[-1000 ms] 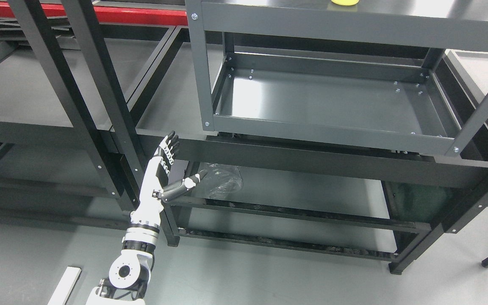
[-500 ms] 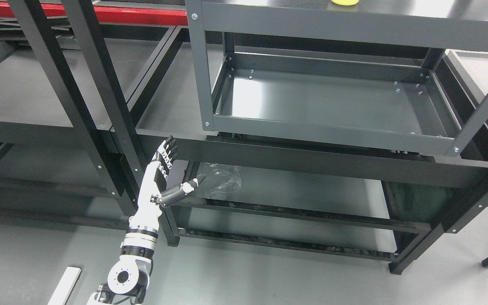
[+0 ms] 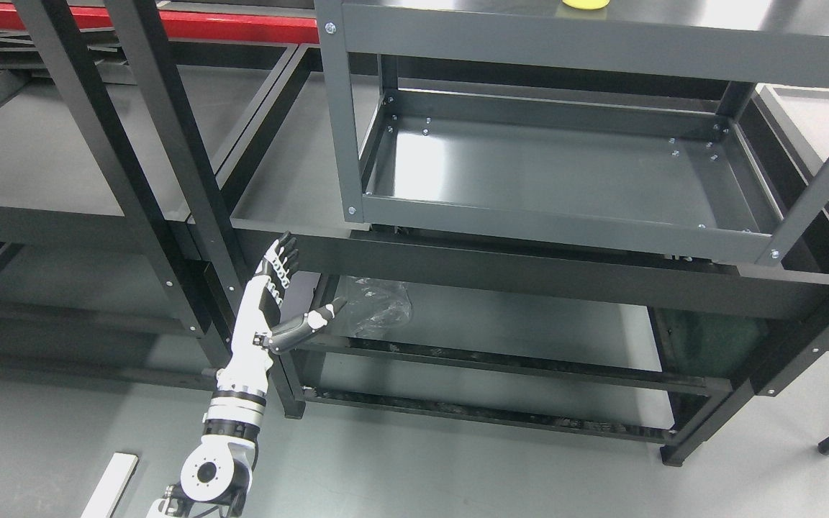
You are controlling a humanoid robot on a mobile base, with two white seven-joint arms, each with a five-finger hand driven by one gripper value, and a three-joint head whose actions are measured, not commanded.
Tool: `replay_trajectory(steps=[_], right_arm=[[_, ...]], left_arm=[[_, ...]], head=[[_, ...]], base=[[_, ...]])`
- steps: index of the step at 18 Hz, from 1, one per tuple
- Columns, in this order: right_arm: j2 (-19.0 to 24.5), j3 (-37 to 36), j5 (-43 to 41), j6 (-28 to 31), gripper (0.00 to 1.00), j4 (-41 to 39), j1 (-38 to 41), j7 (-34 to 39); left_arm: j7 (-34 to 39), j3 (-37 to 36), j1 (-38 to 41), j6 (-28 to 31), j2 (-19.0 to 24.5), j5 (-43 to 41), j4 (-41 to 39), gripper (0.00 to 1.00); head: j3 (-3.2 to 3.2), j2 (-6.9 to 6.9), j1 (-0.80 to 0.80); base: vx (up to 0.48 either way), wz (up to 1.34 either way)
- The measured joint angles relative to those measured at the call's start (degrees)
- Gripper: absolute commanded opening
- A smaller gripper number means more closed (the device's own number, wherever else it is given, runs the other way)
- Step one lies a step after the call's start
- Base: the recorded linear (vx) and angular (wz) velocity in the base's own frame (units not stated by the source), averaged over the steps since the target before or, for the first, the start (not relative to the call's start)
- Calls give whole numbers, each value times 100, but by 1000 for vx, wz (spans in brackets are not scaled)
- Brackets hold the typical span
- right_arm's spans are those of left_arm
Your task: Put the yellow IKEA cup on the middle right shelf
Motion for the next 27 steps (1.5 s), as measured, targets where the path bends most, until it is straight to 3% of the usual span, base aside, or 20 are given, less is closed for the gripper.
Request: replay_trajectory(steps=[27], right_arm=[[0, 0, 0, 0, 99, 0, -1, 16]], left_arm=[[-11, 168, -42, -3, 0, 26, -85, 99]], head=[[0, 0, 0]], base=[[39, -28]])
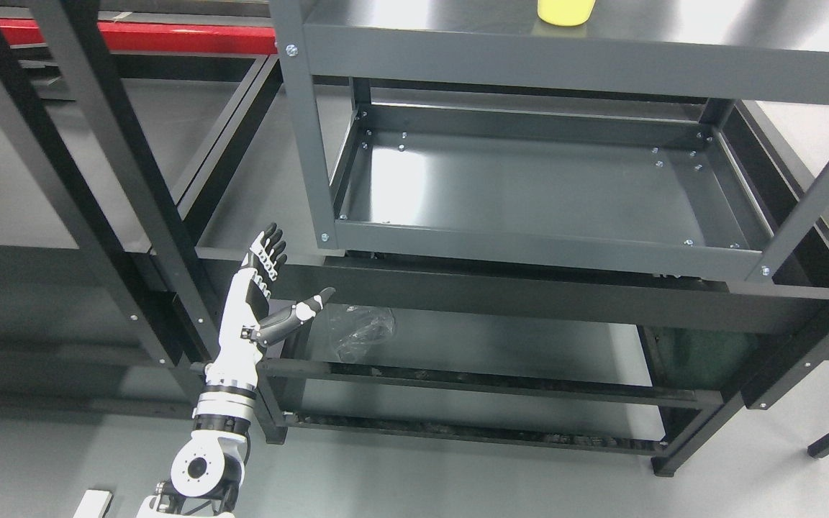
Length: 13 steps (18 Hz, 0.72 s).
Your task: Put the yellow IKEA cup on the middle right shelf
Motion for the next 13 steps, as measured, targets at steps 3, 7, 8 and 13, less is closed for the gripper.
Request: replay_trajectory(steps=[3, 7, 8, 13], right_arm=[[0, 0, 0, 0, 99, 0, 0, -9], [0, 0, 0, 0, 99, 0, 0, -20], [0, 0, 0, 0, 99, 0, 0, -20], [0, 0, 0, 0, 99, 0, 0, -21]], left_arm=[[0, 5, 0, 0, 0, 0, -13, 99], [0, -1, 1, -1, 0, 0, -26, 99], [0, -4, 2, 0, 0, 0, -28, 99], [-1, -14, 6, -1, 0, 0, -44, 99]], head=[[0, 0, 0], [0, 0, 0], [0, 0, 0], [0, 0, 0]], base=[[83, 0], [20, 19], [-6, -17], [-5, -8]])
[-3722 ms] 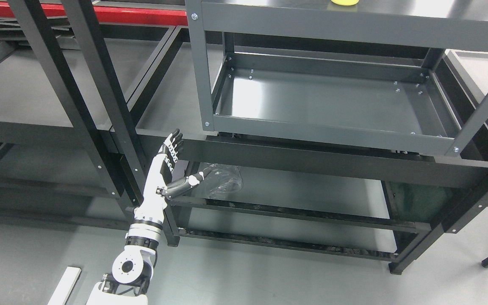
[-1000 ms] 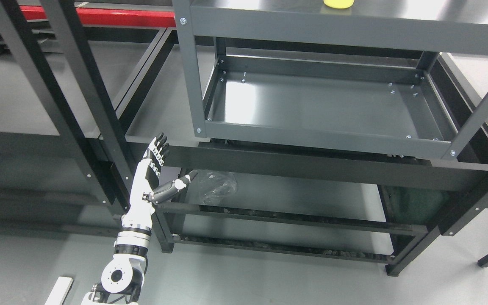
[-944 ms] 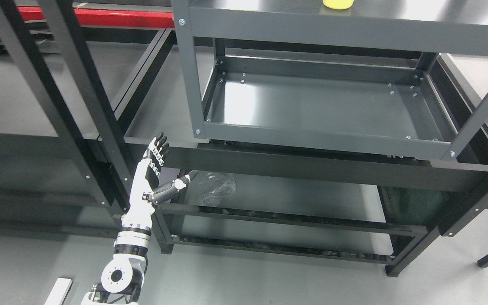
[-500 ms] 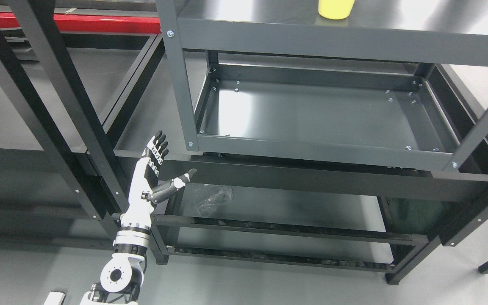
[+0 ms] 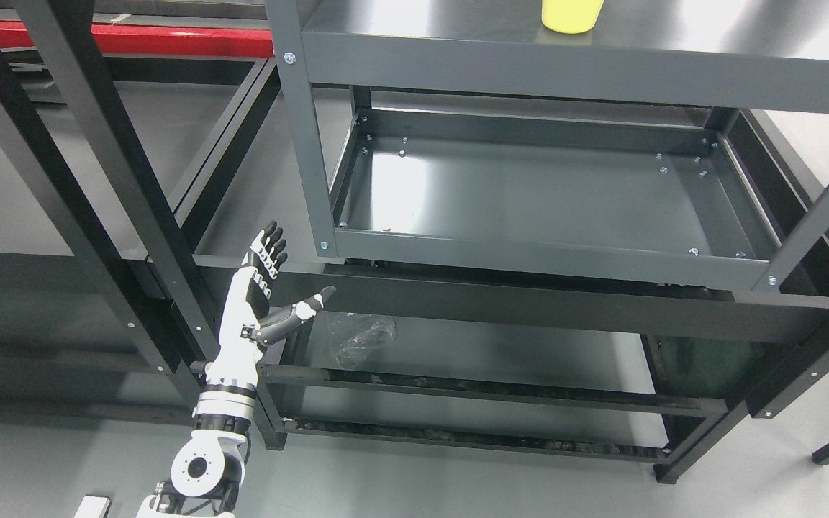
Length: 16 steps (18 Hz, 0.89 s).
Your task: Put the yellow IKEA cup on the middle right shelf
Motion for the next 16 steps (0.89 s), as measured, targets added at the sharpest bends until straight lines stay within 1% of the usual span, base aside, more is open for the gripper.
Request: replay_trajectory(steps=[16], right_arm=[[0, 0, 0, 0, 99, 0, 0, -2]], left_arm=[[0, -7, 7, 0, 0, 0, -92, 99]], head=[[0, 0, 0]], base=[[-9, -54]])
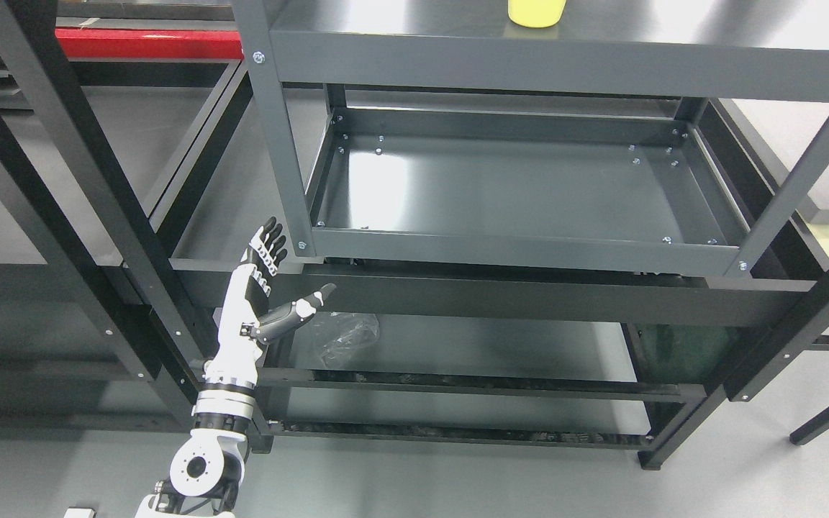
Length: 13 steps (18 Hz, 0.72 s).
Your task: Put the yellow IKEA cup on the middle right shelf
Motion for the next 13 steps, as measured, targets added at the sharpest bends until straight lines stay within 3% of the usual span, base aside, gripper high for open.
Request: replay_trajectory(steps=[13], right_arm=[[0, 0, 0, 0, 99, 0, 0, -1]], left_arm=[[0, -13, 59, -4, 0, 0, -40, 99]], head=[[0, 0, 0]], base=[[1, -3]])
